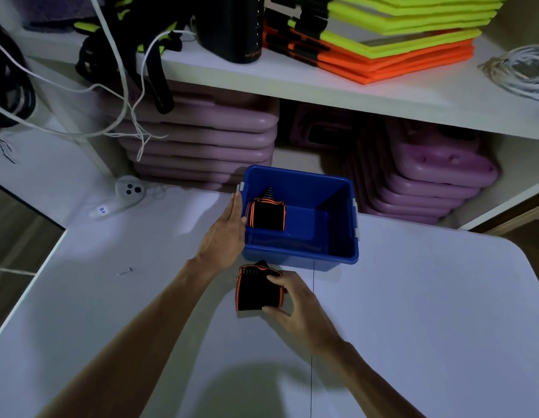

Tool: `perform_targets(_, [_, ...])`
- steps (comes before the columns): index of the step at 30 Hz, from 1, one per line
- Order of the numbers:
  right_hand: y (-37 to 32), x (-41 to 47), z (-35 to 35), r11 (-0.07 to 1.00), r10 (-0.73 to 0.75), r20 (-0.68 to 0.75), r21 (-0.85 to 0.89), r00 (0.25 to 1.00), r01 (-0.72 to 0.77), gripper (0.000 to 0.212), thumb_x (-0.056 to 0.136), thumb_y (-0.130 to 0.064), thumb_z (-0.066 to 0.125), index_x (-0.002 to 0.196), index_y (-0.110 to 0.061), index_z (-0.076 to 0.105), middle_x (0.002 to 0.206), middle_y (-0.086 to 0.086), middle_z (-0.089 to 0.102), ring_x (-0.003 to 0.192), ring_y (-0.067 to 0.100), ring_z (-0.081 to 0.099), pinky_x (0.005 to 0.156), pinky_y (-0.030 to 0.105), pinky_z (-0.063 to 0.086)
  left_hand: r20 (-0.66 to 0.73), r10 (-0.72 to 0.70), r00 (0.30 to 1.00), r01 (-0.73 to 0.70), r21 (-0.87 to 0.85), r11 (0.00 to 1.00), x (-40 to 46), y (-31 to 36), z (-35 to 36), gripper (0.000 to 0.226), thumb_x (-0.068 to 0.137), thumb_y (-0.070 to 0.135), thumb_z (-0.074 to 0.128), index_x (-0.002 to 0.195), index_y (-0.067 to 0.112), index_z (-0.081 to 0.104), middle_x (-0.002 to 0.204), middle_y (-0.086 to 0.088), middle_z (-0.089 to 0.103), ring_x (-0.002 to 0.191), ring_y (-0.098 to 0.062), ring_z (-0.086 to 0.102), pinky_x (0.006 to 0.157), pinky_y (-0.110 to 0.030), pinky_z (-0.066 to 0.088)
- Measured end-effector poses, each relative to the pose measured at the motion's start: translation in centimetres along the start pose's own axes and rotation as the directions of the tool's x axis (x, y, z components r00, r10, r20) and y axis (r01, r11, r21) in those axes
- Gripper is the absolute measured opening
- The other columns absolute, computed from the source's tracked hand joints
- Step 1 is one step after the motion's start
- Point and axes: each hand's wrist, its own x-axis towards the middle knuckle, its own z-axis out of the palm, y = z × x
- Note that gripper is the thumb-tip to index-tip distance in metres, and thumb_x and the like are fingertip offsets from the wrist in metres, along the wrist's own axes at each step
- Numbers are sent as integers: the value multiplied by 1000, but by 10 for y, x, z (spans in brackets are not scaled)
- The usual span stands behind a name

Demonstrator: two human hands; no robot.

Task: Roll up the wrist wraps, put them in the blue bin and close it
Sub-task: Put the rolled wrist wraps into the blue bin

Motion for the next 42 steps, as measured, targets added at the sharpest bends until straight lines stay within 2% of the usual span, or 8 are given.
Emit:
perform_targets(5, [-27,1,-61,1000,-23,-102,-1,995,23,57,82,-19,78,125,-42,50,131,-27,49,125,-5,46,100,8,33,-16,0,1000,0,-21,1000,0,0,1,60,102,22,30,152,14,-2,159,-10,18,124,-38,49,98,-45,45])
perform_targets(13, [-23,79,-122,985,80,-259,-128,963,-116,56,76,-20,82,123,-30,53,112,-14,51,103,9,51,88,17,40,-28,-10,1000,9,-27,1000,2,-3,4,60,102,24,29,152,17,-2,159,-7,18,120,-36,54,96,-42,48])
perform_targets(20, [24,150,-102,913,246,-169,-290,954,-287,56,73,-3,79,121,-12,52,124,11,58,116,29,53,100,41,46,-51,31,998,-34,-51,998,1,-6,6,61,101,24,29,152,18,-4,159,-7,19,117,-35,56,91,-42,51])
perform_targets(25, [32,165,-98,867,394,-124,-278,911,-413,49,80,2,69,124,-3,49,129,18,55,117,31,55,99,31,42,-71,57,996,-63,-91,994,2,-11,9,60,101,29,28,152,23,-5,159,-3,20,122,-31,53,95,-39,49])
perform_targets(31, [37,157,-92,868,447,-38,-222,894,-443,60,80,0,70,131,-12,41,135,17,42,117,32,53,107,39,39,-80,53,995,-60,-92,994,2,-12,11,60,101,30,27,152,27,-5,160,0,16,131,-27,45,101,-35,42])
perform_targets(34, [34,152,-93,875,447,-15,-200,894,-440,73,78,-4,74,138,-17,35,139,15,40,123,33,50,109,42,38,-63,57,996,-61,-62,996,3,-10,10,60,101,29,27,152,21,-4,160,-3,16,132,-28,44,102,-35,42])
perform_targets(37, [24,144,-99,902,400,-37,-158,916,-401,78,79,-10,75,142,-23,31,142,13,37,127,32,47,112,42,36,-39,39,998,-38,31,999,6,-8,7,70,94,50,15,152,14,2,160,-8,12,144,-26,25,113,-33,28])
perform_targets(42, [-7,133,-129,943,267,-100,-176,959,-281,68,89,-25,68,147,-20,31,144,11,39,131,26,43,111,30,33,-91,67,994,-40,273,961,13,21,-15,82,86,57,6,150,8,18,158,-18,13,146,-34,15,114,-49,28])
